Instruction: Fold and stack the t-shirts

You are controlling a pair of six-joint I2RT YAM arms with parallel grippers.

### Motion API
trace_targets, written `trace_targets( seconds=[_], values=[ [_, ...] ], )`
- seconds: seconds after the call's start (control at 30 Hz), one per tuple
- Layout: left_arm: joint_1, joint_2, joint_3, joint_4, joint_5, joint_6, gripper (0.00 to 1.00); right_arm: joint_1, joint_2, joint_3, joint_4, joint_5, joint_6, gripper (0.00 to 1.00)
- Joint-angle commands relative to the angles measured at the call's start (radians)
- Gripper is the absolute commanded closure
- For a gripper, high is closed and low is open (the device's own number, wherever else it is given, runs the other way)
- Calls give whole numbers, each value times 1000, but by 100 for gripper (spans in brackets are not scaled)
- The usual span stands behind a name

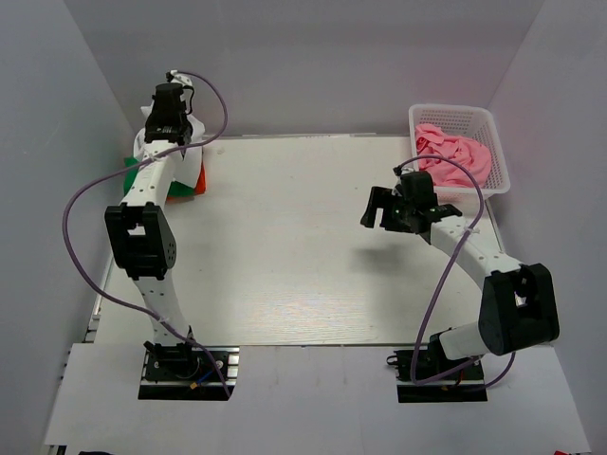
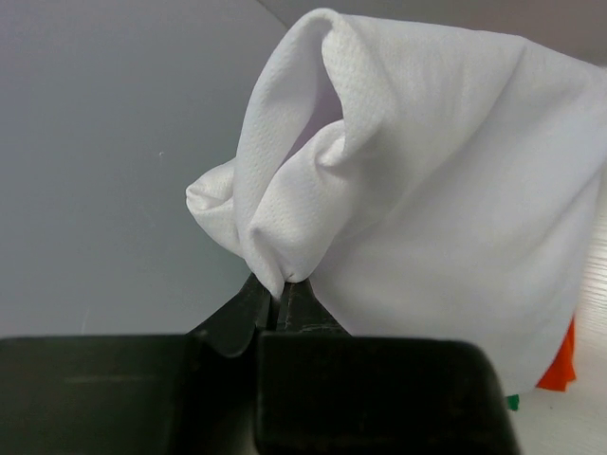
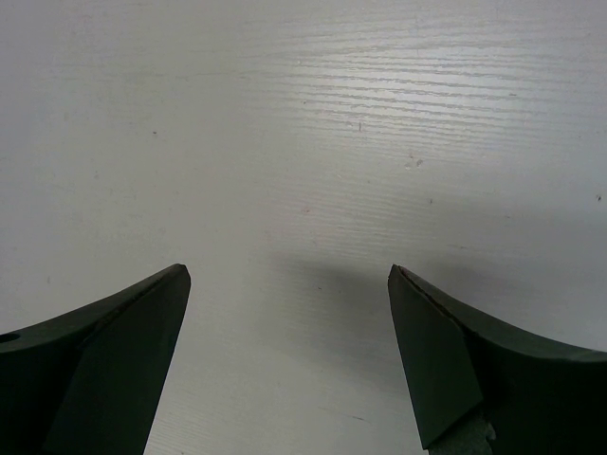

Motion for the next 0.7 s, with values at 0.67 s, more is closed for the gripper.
trace_targets(
  seconds=[0.67],
  values=[
    [136, 316, 145, 82, -196, -42, 100, -1, 232, 261, -116, 68, -21, 9]
  ],
)
